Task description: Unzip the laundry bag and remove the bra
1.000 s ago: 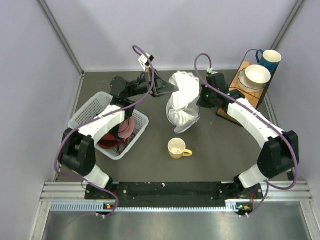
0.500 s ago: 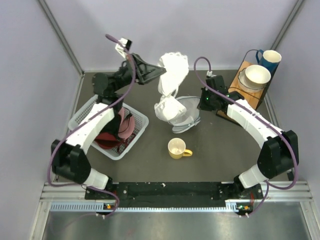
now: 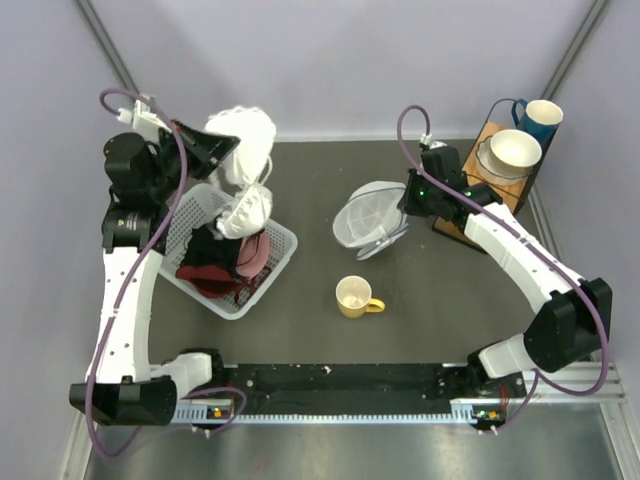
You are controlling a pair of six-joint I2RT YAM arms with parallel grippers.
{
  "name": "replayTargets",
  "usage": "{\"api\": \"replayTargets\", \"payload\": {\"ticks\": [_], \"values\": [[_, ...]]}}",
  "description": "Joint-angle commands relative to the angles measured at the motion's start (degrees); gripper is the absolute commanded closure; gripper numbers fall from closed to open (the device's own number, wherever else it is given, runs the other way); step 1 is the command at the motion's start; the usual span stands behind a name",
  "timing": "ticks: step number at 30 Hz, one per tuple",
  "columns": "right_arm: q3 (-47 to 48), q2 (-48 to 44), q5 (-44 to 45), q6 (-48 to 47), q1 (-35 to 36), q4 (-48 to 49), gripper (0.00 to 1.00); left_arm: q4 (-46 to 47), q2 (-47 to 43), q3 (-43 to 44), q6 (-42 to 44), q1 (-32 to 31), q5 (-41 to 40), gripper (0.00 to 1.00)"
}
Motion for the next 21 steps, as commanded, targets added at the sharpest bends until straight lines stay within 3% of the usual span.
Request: {"api": "replayTargets", "payload": {"ticks": [1, 6, 11, 17, 21], "values": [[3.7, -3.3, 0.2, -1.0, -0.2, 1.0, 1.0, -19.0, -1.5, -0.7, 9.7, 4.7, -14.9, 1.0], [3.9, -4.9, 0.8, -1.8, -0.2, 0.1, 1.0, -18.4, -0.8, -7.0, 8.7, 10.9, -19.1, 1.0], [3.2, -6.5, 1.2, -1.6, -0.2, -0.3, 1.0, -19.9, 4.7, -8.3, 8.4, 11.4, -27.3, 1.0], [1.6, -8.3, 2.3, -1.5, -0.2, -0.2, 1.0, -19.8, 8.2, -16.8, 6.4, 11.8, -40.1, 1.0], [1.5, -8.7, 2.3, -1.6, -0.2, -0.4, 1.0, -24.0, 13.9, -16.7, 4.4, 12.2, -42.5, 1.0]]}}
